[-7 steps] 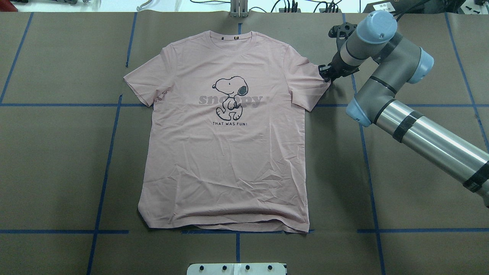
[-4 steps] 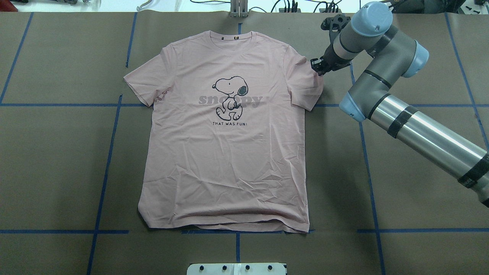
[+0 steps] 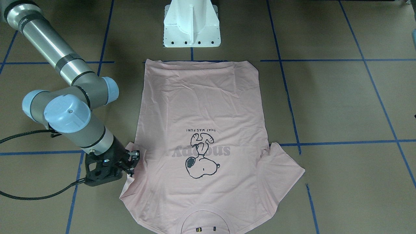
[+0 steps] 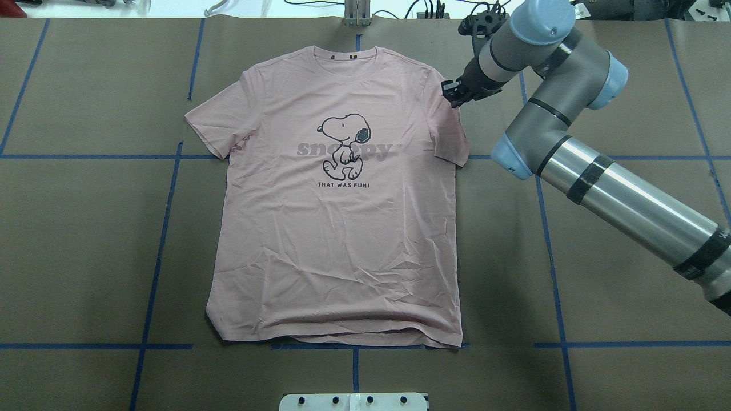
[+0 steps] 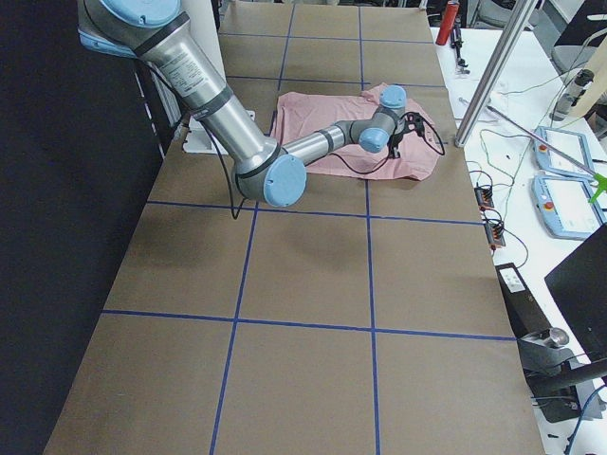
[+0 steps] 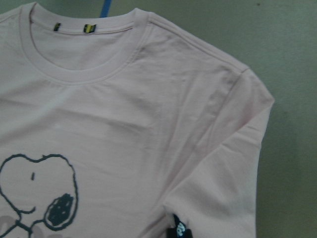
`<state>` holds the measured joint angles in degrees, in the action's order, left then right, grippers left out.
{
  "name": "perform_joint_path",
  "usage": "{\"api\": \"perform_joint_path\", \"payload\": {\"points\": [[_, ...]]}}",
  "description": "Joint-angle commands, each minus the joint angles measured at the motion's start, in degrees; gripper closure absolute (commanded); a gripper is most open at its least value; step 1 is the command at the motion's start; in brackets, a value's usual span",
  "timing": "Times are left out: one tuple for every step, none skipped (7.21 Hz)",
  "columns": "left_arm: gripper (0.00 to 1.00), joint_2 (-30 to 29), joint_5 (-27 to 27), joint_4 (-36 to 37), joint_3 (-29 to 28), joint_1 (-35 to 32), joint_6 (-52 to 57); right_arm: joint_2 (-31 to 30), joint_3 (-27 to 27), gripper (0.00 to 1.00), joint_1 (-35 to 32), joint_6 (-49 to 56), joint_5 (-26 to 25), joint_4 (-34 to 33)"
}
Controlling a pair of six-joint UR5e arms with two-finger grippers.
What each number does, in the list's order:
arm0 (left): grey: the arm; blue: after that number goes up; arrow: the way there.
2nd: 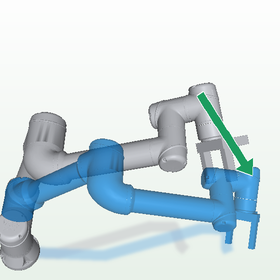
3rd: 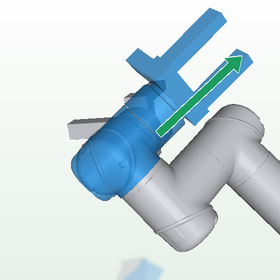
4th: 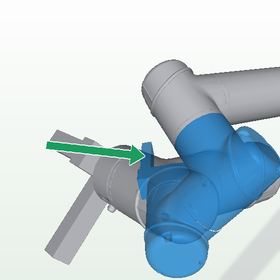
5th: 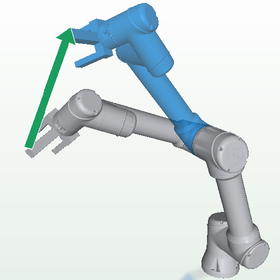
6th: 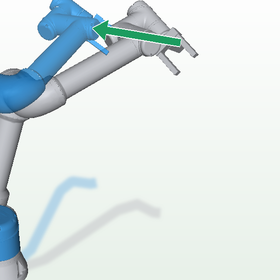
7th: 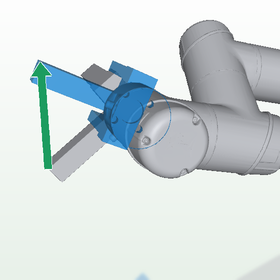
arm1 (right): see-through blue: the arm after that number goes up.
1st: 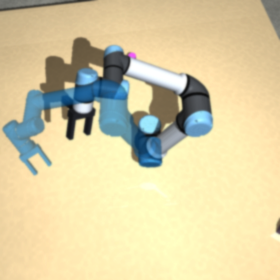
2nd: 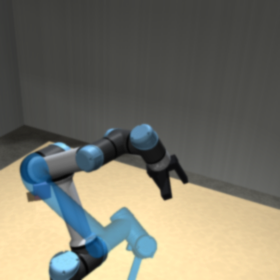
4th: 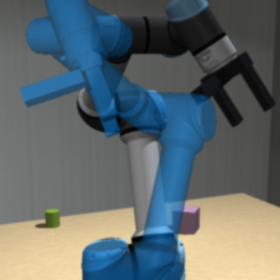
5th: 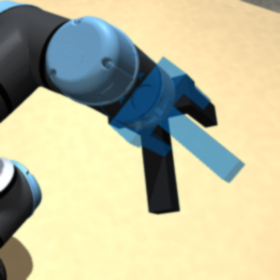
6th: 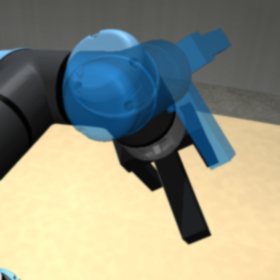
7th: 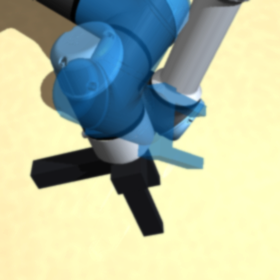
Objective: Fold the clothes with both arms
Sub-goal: 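Grasp the sleeve with the right gripper and fold it over the shirt body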
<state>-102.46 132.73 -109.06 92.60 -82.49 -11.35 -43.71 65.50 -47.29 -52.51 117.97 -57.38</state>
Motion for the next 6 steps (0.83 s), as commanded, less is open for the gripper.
{"api": "perform_joint_path", "payload": {"points": [[0.00,0.0,0.0,0.1,-0.1,0.0,0.0,6.8,-7.2,1.00,2.1,-1.5,-3.9,0.2],[0.00,0.0,0.0,0.1,-0.1,0.0,0.0,9.2,-10.4,1.00,2.4,-1.5,-4.8,0.2],[0.00,-0.1,0.0,0.1,-0.2,0.0,-0.1,9.3,-10.7,1.00,2.4,-1.5,-4.9,0.2],[0.00,-0.2,0.0,0.1,-0.2,0.0,-0.1,9.5,-10.9,1.00,2.6,-1.5,-5.5,0.4],[0.00,-0.2,0.0,0.0,-0.2,0.0,-0.1,9.5,-11.0,0.60,2.9,-1.5,-5.7,0.5],[0.00,-0.3,0.0,0.0,-0.1,0.0,-0.1,9.5,-10.9,0.01,3.3,-1.5,-6.1,0.6]]}}
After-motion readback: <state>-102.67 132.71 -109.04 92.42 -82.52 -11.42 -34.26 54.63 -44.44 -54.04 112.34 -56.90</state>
